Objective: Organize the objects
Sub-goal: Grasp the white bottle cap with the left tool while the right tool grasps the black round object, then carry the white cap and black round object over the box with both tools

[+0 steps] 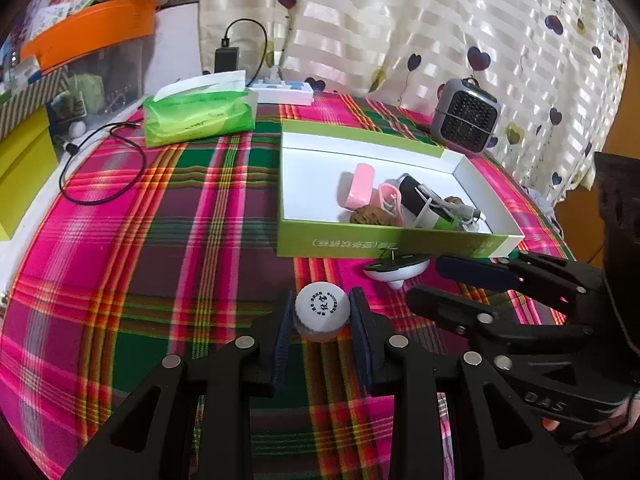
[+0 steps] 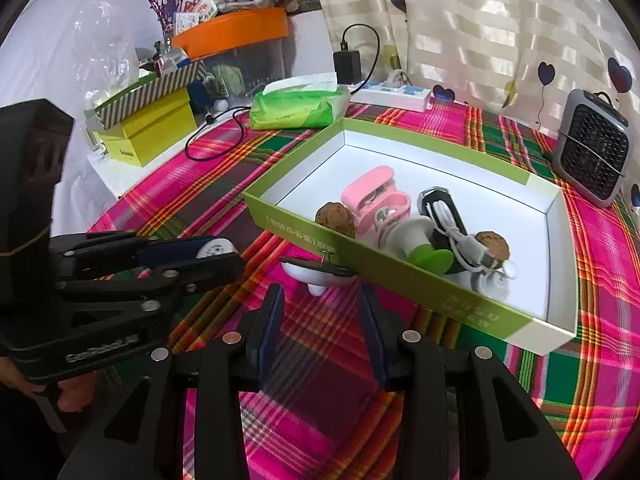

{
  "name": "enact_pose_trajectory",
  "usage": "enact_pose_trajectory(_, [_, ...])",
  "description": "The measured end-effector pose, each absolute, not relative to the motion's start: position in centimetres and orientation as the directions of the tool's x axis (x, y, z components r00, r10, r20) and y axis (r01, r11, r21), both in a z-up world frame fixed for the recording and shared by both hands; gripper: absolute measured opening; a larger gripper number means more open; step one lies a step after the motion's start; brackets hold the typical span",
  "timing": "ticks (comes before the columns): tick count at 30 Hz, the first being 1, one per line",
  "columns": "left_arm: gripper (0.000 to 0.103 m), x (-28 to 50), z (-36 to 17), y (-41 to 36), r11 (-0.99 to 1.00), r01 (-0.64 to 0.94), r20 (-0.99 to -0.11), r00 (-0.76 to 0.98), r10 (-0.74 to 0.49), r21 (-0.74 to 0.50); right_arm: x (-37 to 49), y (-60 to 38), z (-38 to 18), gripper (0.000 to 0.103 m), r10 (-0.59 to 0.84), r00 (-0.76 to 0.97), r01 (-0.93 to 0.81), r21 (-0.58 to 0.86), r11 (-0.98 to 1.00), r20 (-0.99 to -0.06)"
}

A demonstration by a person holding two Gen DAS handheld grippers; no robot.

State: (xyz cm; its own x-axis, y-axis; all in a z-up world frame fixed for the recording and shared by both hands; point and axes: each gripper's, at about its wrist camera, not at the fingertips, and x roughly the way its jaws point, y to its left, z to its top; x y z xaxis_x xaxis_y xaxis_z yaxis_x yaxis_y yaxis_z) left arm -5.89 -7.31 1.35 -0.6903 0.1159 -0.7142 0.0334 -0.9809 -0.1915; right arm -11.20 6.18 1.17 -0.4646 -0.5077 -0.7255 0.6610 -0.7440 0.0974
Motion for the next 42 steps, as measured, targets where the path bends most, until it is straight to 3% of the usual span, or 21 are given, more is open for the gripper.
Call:
enact_pose_trajectory(20, [0.027, -4.7, 1.3, -8.9, -0.973, 0.047, -0.704, -0.698, 0.131, -0.227, -12.4, 3.5, 0.6, 0.045, -0.496, -0.431, 0.642, 0.130, -0.756, -0.754])
enact_pose_trajectory(30, [0.027, -5.1, 0.9, -9.6, -0.970, 0.069, -0.717, -0.686, 0.123, -0.233, -13.2, 3.3, 0.4, 0.046, -0.559, -0.382, 0.617, 0.247, -0.747, -0.736])
enact_pose_trajectory(42, [0.026, -4.9, 1.0, -10.4, -0.965, 0.092, -0.714, -0.690, 0.116, -0.245, -11.3, 2.1, 1.2, 0.046, -0.549, -0.340, 0.780, 0.098, -0.618, -0.764])
